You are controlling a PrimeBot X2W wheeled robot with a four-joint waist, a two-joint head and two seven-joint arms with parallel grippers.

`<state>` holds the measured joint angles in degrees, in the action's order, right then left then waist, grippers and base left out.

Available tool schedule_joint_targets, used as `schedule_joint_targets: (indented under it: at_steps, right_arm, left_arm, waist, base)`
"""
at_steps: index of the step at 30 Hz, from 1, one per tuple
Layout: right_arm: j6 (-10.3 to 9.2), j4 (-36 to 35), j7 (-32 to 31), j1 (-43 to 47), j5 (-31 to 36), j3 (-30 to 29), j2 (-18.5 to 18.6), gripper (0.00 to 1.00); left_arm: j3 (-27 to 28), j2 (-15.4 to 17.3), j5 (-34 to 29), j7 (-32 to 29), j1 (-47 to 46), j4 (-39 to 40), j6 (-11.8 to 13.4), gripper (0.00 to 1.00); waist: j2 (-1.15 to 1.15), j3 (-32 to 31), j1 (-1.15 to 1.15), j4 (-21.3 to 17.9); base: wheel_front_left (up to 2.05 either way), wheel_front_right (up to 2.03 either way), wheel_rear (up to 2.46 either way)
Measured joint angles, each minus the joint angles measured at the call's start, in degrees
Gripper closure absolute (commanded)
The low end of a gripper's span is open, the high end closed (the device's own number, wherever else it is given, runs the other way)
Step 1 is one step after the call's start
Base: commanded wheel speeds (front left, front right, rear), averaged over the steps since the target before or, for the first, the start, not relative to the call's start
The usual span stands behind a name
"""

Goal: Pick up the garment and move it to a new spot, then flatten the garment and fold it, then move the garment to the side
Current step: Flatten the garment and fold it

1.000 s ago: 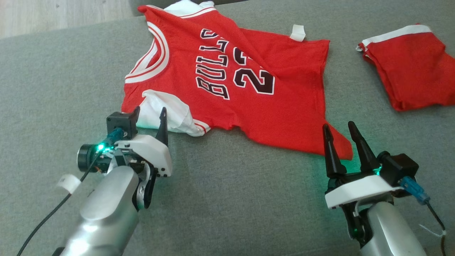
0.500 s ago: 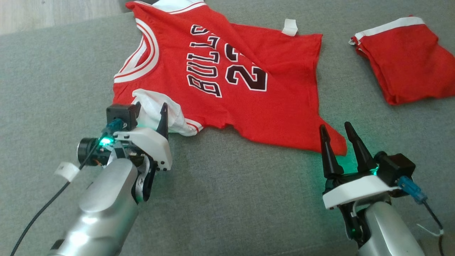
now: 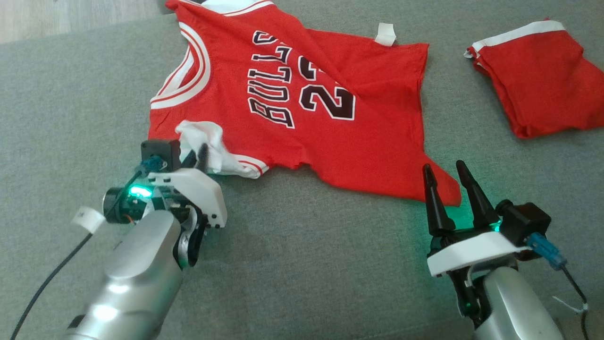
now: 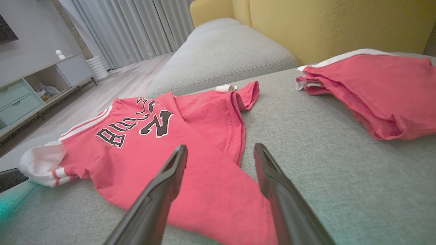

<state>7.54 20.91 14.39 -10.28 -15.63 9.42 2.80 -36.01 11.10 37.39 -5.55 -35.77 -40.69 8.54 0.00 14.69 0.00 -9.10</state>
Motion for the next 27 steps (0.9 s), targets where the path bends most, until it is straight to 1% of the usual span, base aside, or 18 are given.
schedule_joint_targets:
  at_steps: [3, 12, 17, 24, 25, 27]
  right_arm:
    - [0.00, -0.05, 0.00, -0.02, -0.01, 0.02, 0.00, 0.00]
    - [0.00, 0.08, 0.00, 0.10, 0.01, -0.62, 0.01, 0.00]
    - [0.00, 0.36, 0.00, 0.43, 0.20, -0.83, 0.01, 0.00]
    - [0.00, 1.09, 0.00, 1.25, 1.09, -0.90, 0.01, 0.00]
    - [0.00, 1.31, 0.00, 1.71, 1.09, -0.79, 0.00, 0.00]
    - [0.00, 1.82, 0.00, 2.27, 1.35, -0.66, 0.01, 0.00]
  left_arm:
    - [-0.02, -0.07, 0.00, 0.86, -0.44, -0.23, -0.05, 1.00]
    - [0.82, -0.67, 0.02, 8.60, -0.17, 0.88, 0.01, 1.00]
    - [0.87, -0.70, 0.62, 10.71, 2.50, 3.37, 0.11, 1.00]
    - [-0.12, -0.52, 1.02, 10.72, 9.51, 8.06, 0.74, 1.00]
    - [-0.66, -0.46, 1.02, 10.68, 10.34, 8.61, 0.81, 0.89]
    - [-1.26, -0.47, 1.02, 10.68, 11.83, 9.60, 0.88, 0.60]
  waist:
    - [0.00, -0.01, 0.00, 0.05]
    - [0.00, -2.13, 0.00, 1.62]
    - [0.00, -3.96, 0.00, 4.23]
    - [0.00, -6.51, 0.00, 9.04]
    - [0.00, -6.87, -0.01, 9.77]
    - [0.00, -7.46, -0.01, 11.09]
  base:
    - [0.00, 0.00, 0.00]
    - [0.00, 0.00, 0.00]
    - [0.00, 0.00, 0.00]
    - [0.00, 0.00, 0.00]
    - [0.00, 0.00, 0.00]
    - [0.00, 0.00, 0.00]
